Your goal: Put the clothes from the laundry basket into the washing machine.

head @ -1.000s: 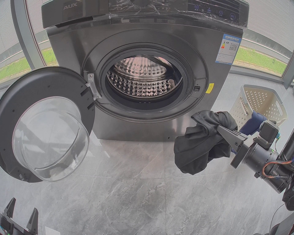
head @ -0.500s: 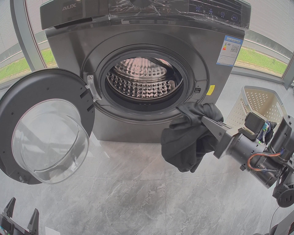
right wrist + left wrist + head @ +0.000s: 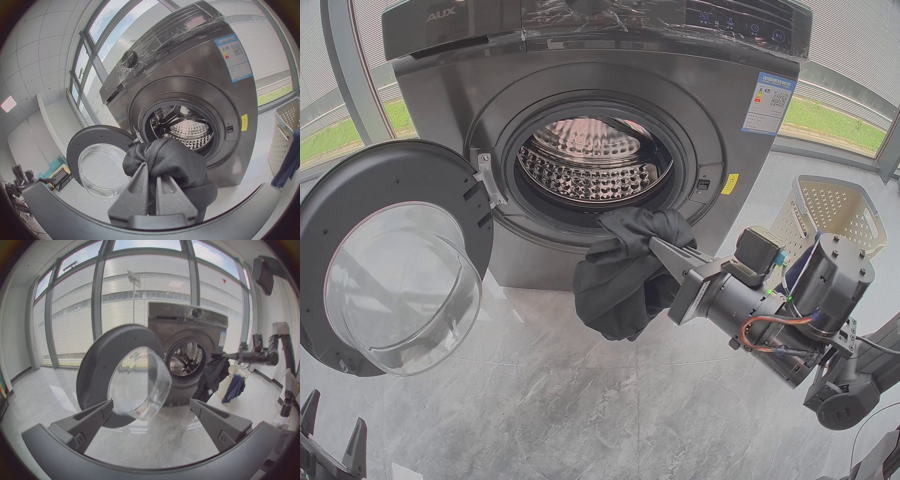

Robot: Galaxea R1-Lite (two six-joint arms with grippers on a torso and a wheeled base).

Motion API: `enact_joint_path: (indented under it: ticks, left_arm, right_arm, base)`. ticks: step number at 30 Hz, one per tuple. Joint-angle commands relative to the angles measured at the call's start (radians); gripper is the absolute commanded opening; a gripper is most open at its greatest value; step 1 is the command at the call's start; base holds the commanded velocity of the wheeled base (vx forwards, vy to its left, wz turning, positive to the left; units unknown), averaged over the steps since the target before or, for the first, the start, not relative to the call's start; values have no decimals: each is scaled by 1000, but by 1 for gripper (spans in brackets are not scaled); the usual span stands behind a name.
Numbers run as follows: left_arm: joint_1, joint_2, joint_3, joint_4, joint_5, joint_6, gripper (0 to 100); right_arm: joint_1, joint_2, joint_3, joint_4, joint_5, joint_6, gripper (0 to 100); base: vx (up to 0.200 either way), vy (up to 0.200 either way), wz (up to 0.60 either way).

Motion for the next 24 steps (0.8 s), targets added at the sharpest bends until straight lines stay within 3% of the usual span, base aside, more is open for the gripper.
enact_joint_path:
  ticks: [1, 3, 11, 16, 24]
  left_arm:
    - [-1, 63, -70, 34, -146, -3, 100]
    - [-3, 81, -39, 41, -224, -7, 100]
    - [0, 247, -25, -2, -416, -12, 100]
    - [-12, 400, -27, -103, -431, -1, 100]
    - [-124, 746, -24, -356, -436, 2, 100]
  right_arm:
    - [10, 104, -76, -23, 0, -8, 0]
    - [9, 119, -104, -43, 0, -11, 0]
    - [1, 131, -191, -27, 0, -14, 0]
    - [-7, 153, -234, -27, 0, -14, 0]
    - [-39, 170, -289, -6, 24, -37, 0]
  base:
    - [0, 0, 0]
    - [0, 0, 0]
    - [0, 0, 0]
    - [0, 0, 0]
    - [0, 0, 0]
